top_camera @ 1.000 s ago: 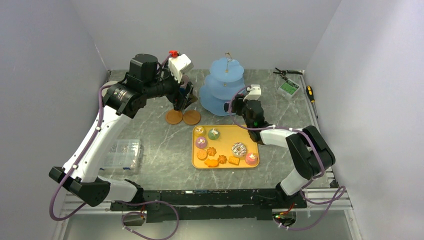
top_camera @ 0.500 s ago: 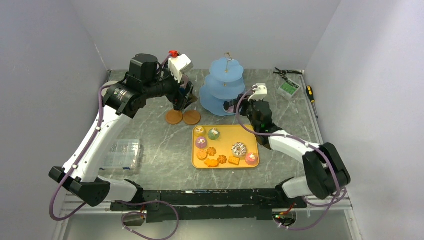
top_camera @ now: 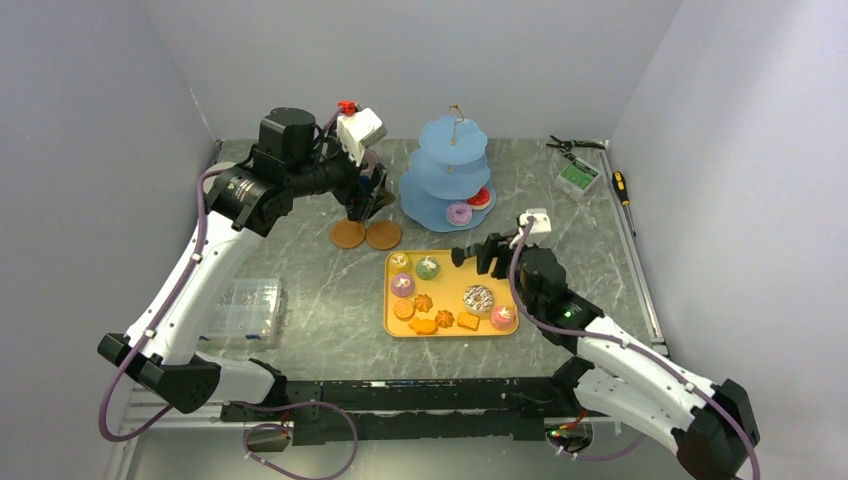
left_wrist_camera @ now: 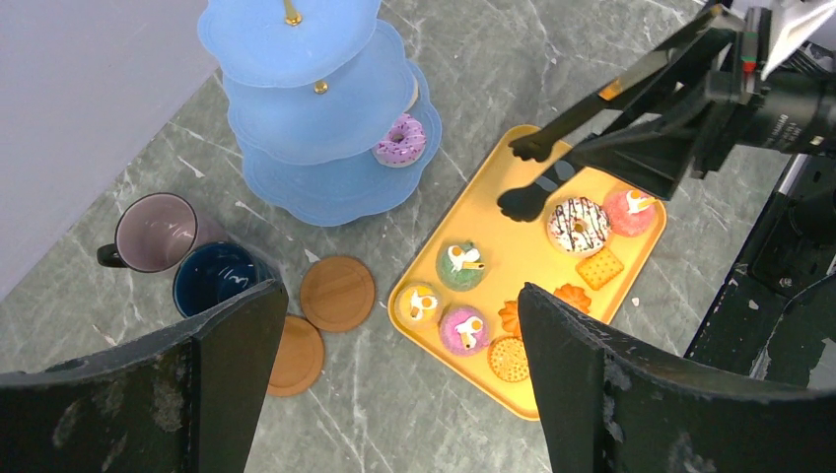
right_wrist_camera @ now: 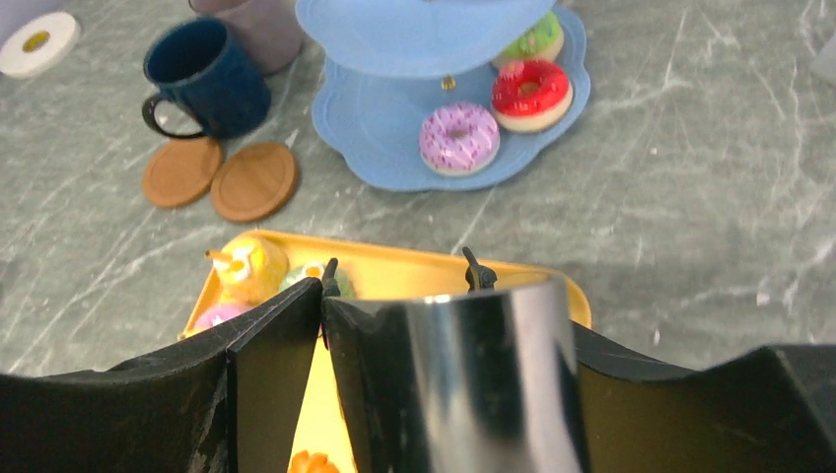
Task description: Serve the afternoon tea
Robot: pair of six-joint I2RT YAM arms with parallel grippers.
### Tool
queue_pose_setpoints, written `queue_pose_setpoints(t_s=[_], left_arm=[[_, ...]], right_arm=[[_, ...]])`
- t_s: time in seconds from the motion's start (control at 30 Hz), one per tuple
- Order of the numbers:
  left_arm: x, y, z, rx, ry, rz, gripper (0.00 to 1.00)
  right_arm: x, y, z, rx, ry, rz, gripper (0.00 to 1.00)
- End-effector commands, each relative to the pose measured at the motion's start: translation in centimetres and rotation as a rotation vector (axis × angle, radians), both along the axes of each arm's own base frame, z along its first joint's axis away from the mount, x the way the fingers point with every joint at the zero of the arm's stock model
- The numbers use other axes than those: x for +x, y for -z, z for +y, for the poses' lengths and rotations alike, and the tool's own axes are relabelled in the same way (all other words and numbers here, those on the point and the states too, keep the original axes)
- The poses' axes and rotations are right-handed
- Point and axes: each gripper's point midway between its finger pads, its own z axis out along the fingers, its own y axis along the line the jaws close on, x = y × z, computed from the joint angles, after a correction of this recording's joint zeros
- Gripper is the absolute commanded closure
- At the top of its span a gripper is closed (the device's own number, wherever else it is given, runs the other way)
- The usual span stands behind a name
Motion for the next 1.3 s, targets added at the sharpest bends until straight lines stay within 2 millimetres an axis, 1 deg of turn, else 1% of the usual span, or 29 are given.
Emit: queue_pose_setpoints(t_s=[0.0,0.23,0.43,0.57,0.93,1.17,1.27], left_arm=[[-0.1,-1.5,-0.3,-0.041,0.012,-0.029,0.07],[-0.2,-1.6,-0.4,-0.048,0.012,-0.019,0.07],[-0.2,-1.5,-0.5,-0.047,0.015,-0.017,0.07],[0.0,-1.6,-0.5,-0.050,0.014,-0.018,0.07],[0.2,-1.8,-0.7,-0.052,0.014,-0.017,0.07],[0.2,-1.9,-0.7,-0.052,0.015,-0.018,0.07],[0.2,-2.1,-0.6,-0.056,0.010,-0.020,0.07]], right_arm=[[-2.4,2.3,-1.9,-0.040,0.071,0.098,0.33],[-4.1,2.0,-2.5,-0.066,0.060,0.131,0.34],[-5.4,2.3,-2.3,-0.072,0.009,0.165,0.35],[-5.9,2.4,-1.6,-0.068,-0.041,0.173,0.36],[-6.3,2.4,-0.6,-0.064,-0.097,0.168,0.36],[-6.4,3.8,-0.4,-0.084,-0.104,0.193,0.34],[-6.4,3.7,0.0,-0.081,-0.111,0.189,0.34]])
